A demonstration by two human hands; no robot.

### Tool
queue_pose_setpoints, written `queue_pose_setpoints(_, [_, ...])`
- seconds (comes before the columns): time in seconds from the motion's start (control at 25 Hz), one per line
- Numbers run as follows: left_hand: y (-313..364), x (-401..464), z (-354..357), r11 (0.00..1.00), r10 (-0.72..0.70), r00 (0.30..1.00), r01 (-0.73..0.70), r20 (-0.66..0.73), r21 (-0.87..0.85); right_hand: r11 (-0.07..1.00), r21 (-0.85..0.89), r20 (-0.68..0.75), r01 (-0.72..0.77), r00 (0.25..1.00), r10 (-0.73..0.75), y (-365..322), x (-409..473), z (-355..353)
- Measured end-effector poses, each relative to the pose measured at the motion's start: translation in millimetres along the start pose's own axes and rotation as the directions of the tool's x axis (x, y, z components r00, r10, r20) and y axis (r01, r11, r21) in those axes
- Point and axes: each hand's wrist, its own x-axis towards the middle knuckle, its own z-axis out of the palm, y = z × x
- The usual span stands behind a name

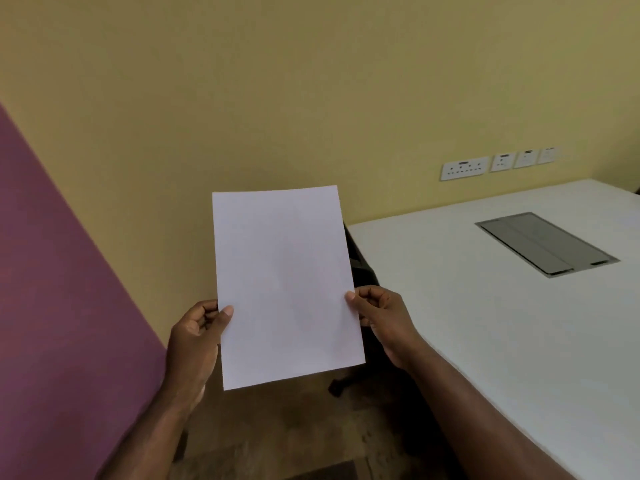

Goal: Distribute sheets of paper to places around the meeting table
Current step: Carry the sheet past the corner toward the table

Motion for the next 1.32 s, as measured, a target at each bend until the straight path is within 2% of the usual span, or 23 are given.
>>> queue_pose_setpoints(0.32, [-6,183,78,0.995,0.097,0.980,-0.100,0.172,0.005,1.000,0.001,-0.182,0.007,0.983,-0.006,-15,141,-22])
queue_pose_setpoints(0.6, [-9,351,156,0.982,0.187,0.900,-0.176,0.393,-0.064,0.999,-0.015,-0.417,0.029,0.908,-0.032,-12,257,-32])
queue_pose_setpoints(0.92, [-14,473,276,0.974,0.222,0.749,-0.203,0.624,-0.103,0.999,0.003,-0.653,0.054,0.756,-0.039,-3,341,-77])
queue_pose_setpoints(1.08, [-27,513,350,0.972,0.224,0.699,-0.210,0.679,-0.105,0.997,0.023,-0.737,0.077,0.675,-0.034,10,372,-112])
queue_pose_setpoints(1.32, [-45,538,465,0.976,0.197,0.575,-0.195,0.794,-0.101,0.998,0.047,-0.865,0.052,0.501,0.015,30,394,-163])
